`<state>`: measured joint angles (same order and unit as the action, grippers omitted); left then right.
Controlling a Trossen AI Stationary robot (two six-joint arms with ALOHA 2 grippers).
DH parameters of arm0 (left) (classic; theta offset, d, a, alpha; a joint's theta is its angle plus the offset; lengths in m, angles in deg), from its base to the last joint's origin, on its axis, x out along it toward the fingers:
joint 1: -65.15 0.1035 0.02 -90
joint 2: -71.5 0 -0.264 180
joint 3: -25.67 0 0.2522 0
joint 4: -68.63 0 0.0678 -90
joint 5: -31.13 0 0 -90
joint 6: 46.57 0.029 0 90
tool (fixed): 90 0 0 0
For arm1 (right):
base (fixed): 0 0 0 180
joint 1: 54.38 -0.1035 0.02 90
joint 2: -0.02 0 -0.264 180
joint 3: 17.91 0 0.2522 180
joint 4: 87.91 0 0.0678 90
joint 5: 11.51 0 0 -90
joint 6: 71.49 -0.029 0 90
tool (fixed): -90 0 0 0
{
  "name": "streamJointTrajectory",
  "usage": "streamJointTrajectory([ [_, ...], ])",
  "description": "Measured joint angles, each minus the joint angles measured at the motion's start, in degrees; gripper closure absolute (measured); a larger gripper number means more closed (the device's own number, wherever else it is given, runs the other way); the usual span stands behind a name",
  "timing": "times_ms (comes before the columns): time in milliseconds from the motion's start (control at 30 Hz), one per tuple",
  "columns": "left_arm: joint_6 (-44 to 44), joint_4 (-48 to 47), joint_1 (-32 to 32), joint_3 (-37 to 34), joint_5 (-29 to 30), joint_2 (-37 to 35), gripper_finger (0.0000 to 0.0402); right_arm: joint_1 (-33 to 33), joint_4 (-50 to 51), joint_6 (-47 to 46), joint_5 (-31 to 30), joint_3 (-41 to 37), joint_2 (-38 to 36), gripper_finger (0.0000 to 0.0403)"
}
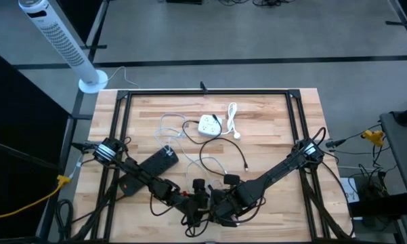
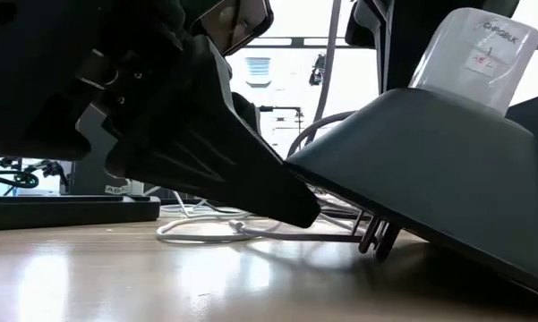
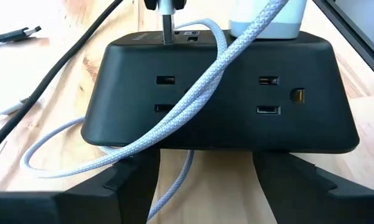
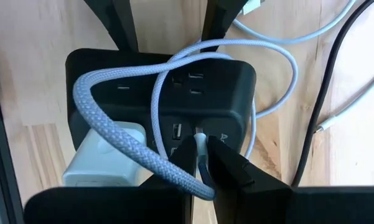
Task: Insert USB
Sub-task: Insert the purple charger cable into the bottom black outlet extension
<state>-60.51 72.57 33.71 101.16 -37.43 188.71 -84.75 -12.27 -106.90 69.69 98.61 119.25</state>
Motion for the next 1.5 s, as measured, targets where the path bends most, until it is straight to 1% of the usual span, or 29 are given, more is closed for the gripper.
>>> streamJointTrajectory([
  [267,-0.3,-0.8,-0.2,0.0,0.0,0.0,0.0184,-0.4,-0.2,-0.6,-0.6,-0.6,0.6,0.039],
  [467,-0.3,-0.8,-0.2,0.0,0.0,0.0,0.0194,-0.5,0.0,-0.1,-1.4,-0.7,0.6,0.039],
  [633,-0.3,-0.8,-0.2,0.0,0.0,0.0,0.0195,-0.5,-2.1,1.6,-1.7,-1.6,0.6,0.039],
  [800,-0.3,-0.7,-0.3,0.0,0.0,0.0,0.0187,-0.4,-4.4,2.2,-1.7,-3.6,0.4,0.039],
  [967,-0.1,-0.8,-0.6,0.0,0.0,0.0,0.018,-0.3,-5.0,2.6,-1.7,-4.7,0.3,0.039],
  [1100,0.4,-2.4,-0.8,0.1,0.0,-0.5,0.0182,-0.3,-4.9,4.7,-2.1,-4.8,-0.1,0.0389],
  [1167,0.4,-3.9,-0.8,0.1,0.0,-1.1,0.0188,-0.3,-4.6,5.4,-2.6,-4.9,-0.4,0.0369],
  [1233,0.2,-7.4,-0.8,0.3,-0.3,-1.9,0.0193,-0.2,-3.7,6.1,-2.9,-5.2,-0.8,0.0336],
  [1300,-0.8,-14.1,-0.8,0.6,-3.0,-3.1,0.02,-0.2,-3.2,6.9,-2.4,-5.2,-1.7,0.0299],
  [1367,-4.2,-23.2,-0.9,1.3,-4.4,-5.0,0.0208,-0.2,-1.8,7.6,-1.4,-5.2,-3.1,0.0265],
  [1433,-8.3,-31.4,-1.2,2.0,-4.5,-7.2,0.0217,-0.2,-0.2,7.5,-1.0,-5.2,-4.2,0.0236],
  [1500,-10.9,-37.4,-1.6,2.1,-4.5,-9.5,0.0228,-0.2,1.4,7.6,-0.6,-5.2,-5.4,0.0215],
])
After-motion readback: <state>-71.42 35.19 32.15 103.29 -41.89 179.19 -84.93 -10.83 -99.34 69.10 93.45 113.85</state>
